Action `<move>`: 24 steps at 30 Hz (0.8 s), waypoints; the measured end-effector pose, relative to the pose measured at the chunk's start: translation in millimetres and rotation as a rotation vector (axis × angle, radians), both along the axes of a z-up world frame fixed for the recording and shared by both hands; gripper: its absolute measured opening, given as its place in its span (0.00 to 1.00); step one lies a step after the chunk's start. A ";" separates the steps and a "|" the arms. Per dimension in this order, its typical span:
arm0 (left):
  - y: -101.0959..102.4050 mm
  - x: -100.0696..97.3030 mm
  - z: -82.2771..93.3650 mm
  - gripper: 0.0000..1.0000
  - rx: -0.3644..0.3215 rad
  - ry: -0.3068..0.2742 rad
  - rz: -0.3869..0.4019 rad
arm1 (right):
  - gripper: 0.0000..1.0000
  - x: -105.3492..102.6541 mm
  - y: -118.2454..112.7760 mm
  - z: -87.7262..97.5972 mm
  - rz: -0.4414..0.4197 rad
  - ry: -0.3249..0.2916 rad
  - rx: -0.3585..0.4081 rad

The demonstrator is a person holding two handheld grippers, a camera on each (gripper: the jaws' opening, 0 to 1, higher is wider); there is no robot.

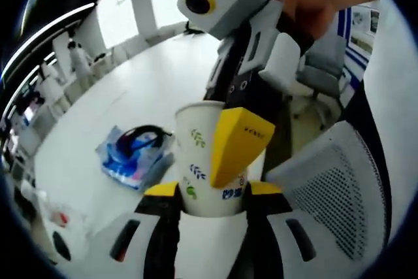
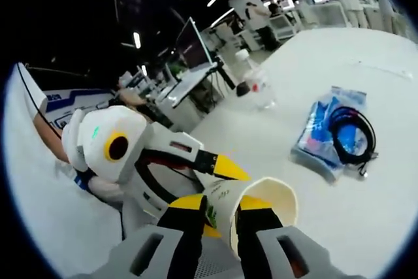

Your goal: Arrange the tabletop items into an orderly group along one side of the table until the central work area is clear of visible clutter.

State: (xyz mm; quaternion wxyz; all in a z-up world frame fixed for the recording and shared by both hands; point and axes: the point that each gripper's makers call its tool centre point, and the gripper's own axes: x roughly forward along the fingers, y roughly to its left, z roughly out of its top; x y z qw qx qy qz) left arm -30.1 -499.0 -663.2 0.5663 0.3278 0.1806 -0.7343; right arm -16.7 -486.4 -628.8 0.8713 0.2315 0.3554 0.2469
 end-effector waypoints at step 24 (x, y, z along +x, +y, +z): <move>4.1 2.2 -8.5 0.38 0.020 0.011 -0.020 | 0.00 2.7 15.9 -2.3 -0.002 0.022 0.045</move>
